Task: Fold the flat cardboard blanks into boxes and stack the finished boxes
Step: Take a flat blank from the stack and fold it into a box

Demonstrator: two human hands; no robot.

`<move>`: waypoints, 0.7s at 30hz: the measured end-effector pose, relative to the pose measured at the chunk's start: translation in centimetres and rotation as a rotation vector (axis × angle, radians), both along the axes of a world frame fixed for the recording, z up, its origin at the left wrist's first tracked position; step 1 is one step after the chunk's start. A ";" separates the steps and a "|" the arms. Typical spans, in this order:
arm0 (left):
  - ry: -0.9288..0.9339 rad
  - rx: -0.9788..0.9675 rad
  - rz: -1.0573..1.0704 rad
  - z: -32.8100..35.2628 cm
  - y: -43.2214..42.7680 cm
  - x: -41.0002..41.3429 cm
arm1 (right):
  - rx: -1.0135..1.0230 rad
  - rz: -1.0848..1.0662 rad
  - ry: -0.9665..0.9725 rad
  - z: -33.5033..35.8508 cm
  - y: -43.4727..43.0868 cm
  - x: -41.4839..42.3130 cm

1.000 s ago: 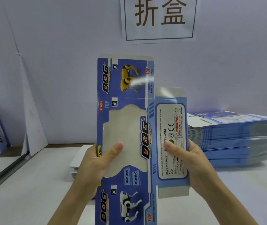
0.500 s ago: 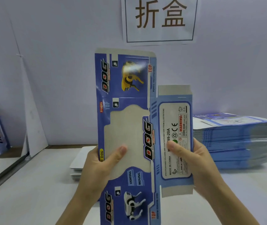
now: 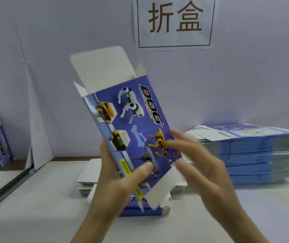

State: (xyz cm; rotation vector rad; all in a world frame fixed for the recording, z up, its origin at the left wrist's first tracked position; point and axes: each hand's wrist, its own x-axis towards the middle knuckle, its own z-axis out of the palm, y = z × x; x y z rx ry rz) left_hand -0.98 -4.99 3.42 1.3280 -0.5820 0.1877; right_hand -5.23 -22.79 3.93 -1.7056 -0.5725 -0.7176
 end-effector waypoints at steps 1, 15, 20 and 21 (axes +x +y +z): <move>0.054 -0.011 -0.029 0.0 0.7 0.6 | 0.050 -0.124 0.016 0.2 -0.7 0.3; 0.277 0.051 -0.215 -1.0 0.8 2.0 | 0.326 0.239 0.469 -0.8 -1.4 1.7; 0.297 0.063 -0.281 -0.8 1.9 2.3 | 0.312 0.265 0.478 -1.1 -1.0 2.0; 0.296 0.078 -0.210 -0.9 1.6 2.6 | 0.340 0.305 0.494 -1.2 -1.1 1.9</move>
